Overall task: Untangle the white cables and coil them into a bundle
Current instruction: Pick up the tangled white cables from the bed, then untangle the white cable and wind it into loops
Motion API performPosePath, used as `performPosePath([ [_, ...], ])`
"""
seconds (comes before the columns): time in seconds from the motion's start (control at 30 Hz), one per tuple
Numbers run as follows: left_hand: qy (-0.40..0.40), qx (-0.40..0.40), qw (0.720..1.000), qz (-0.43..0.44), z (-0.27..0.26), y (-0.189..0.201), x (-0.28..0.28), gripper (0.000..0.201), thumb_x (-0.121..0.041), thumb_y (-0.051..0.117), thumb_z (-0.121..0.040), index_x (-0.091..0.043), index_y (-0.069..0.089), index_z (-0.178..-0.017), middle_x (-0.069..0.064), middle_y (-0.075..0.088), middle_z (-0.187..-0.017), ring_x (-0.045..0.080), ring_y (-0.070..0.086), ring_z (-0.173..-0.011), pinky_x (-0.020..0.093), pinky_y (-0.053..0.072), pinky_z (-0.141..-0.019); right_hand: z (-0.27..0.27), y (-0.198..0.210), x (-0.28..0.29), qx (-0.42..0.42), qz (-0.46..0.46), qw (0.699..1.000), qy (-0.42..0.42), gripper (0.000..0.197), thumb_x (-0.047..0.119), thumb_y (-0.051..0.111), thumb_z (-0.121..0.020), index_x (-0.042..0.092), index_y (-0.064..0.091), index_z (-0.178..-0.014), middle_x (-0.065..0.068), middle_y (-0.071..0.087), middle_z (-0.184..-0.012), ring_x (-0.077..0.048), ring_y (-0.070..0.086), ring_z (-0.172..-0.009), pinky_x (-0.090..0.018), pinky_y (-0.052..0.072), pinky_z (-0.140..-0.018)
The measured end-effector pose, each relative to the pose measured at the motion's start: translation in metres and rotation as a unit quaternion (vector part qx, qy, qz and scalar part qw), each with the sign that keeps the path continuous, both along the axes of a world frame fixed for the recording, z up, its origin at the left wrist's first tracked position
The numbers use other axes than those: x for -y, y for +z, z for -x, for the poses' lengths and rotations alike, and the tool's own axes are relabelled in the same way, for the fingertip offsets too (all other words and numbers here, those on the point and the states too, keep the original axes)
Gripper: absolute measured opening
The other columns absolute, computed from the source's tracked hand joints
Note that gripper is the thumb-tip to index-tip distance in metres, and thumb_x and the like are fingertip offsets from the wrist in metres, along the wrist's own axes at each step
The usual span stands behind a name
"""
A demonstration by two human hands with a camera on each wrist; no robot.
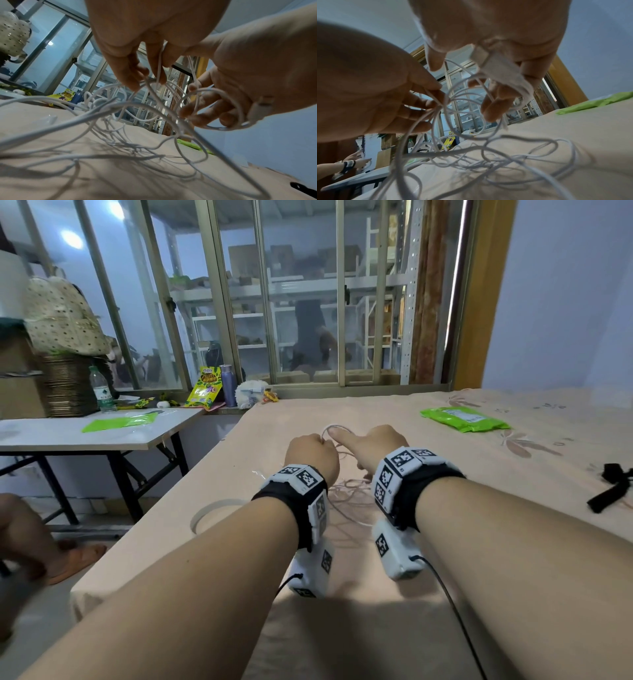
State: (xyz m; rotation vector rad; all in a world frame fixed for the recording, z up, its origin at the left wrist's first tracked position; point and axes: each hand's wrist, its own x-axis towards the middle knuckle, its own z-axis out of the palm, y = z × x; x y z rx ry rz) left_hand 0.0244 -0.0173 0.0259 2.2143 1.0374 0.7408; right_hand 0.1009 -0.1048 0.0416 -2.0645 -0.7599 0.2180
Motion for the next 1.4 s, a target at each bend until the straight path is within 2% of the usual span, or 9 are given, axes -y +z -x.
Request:
performPosePath([
  [0.27,0.006,-0.032,0.997,0.068,0.003,0.017,-0.005,0.044,-0.034,0.037,-0.098,-0.002,0.067,-0.097,0.017,0.066,-0.094,0.031,0.063,-0.075,0.027,0.044,-0.064,0.007,0.026,-0.001,0.002,-0.029,0.999,-0.03,0.05,0.056,0.068,-0.074,0.006,0.066,-0.071,-0.01,0.073,-0.076,-0.029,0.068,-0.073,-0.034,0.052,-0.073],
  [0.43,-0.009,0.043,0.982,0.184,0.002,0.033,0.003,0.06,-0.043,0.031,-0.097,0.003,0.069,-0.096,0.015,0.073,-0.084,0.031,0.069,-0.074,0.035,0.055,-0.078,0.024,0.044,-0.004,-0.052,-0.053,0.997,-0.017,0.084,0.09,0.042,-0.055,0.012,0.066,-0.075,-0.011,0.071,-0.078,-0.033,0.068,-0.077,-0.043,0.052,-0.084],
  [0.53,-0.022,0.043,0.98,0.194,0.006,0.04,0.008,0.054,-0.036,0.032,-0.1,0.005,0.067,-0.103,0.014,0.071,-0.089,0.027,0.06,-0.066,0.03,0.048,-0.061,0.027,0.044,-0.009,-0.097,-0.054,0.994,-0.006,0.096,0.094,0.03,-0.054,0.009,0.066,-0.082,-0.015,0.071,-0.088,-0.037,0.068,-0.086,-0.051,0.051,-0.089],
  [0.67,-0.029,0.084,0.97,0.224,0.01,0.039,0.007,0.046,-0.027,0.035,-0.101,0.009,0.063,-0.106,0.016,0.067,-0.087,0.024,0.058,-0.058,0.026,0.041,-0.046,0.023,0.041,-0.015,-0.119,-0.059,0.991,0.01,0.062,0.062,0.047,-0.073,0.003,0.063,-0.082,-0.014,0.067,-0.069,-0.03,0.063,-0.06,-0.048,0.055,-0.07],
  [0.77,-0.009,0.084,0.972,0.221,0.016,0.039,0.003,0.036,-0.026,0.045,-0.095,0.006,0.063,-0.097,0.016,0.069,-0.084,0.028,0.063,-0.064,0.026,0.047,-0.055,0.024,0.038,-0.013,-0.149,-0.075,0.986,0.03,0.038,0.038,0.065,-0.08,0.0,0.061,-0.077,-0.012,0.06,-0.054,-0.022,0.05,-0.036,-0.024,0.039,-0.043],
  [0.87,0.049,0.05,0.989,0.129,0.021,0.043,-0.002,0.026,-0.03,0.058,-0.084,-0.004,0.058,-0.081,0.013,0.064,-0.077,0.031,0.063,-0.074,0.032,0.048,-0.071,0.025,0.035,-0.01,-0.128,-0.089,0.988,0.019,0.039,0.041,0.066,-0.082,0.003,0.062,-0.072,-0.007,0.061,-0.049,-0.016,0.046,-0.029,-0.024,0.037,-0.046],
  [1.03,0.01,0.114,0.983,0.14,0.02,0.05,-0.006,0.028,-0.025,0.053,-0.088,-0.005,0.065,-0.102,0.018,0.069,-0.102,0.035,0.068,-0.093,0.045,0.057,-0.084,0.03,0.035,-0.007,-0.158,-0.15,0.975,0.052,0.034,0.038,0.072,-0.079,0.004,0.066,-0.075,-0.006,0.057,-0.053,-0.015,0.037,-0.038,-0.017,0.029,-0.037],
  [1.23,-0.036,0.238,0.908,0.342,0.034,0.059,-0.003,0.041,-0.031,0.042,-0.097,-0.009,0.051,-0.063,0.004,0.053,-0.051,0.022,0.057,-0.057,0.03,0.044,-0.066,0.022,0.038,-0.006,-0.231,-0.259,0.937,0.029,0.016,0.017,0.066,-0.083,0.001,0.063,-0.084,-0.012,0.058,-0.071,-0.018,0.047,-0.042,-0.022,0.034,-0.041],
  [1.4,-0.143,0.233,0.877,0.395,0.048,0.069,0.006,0.038,-0.031,0.047,-0.091,-0.013,0.045,-0.057,0.001,0.042,-0.044,0.021,0.053,-0.046,0.031,0.05,-0.065,0.023,0.029,-0.008,-0.249,-0.276,0.926,0.062,0.02,0.001,0.051,-0.089,0.01,0.05,-0.107,-0.017,0.06,-0.094,-0.028,0.062,-0.066,-0.036,0.054,-0.062],
])
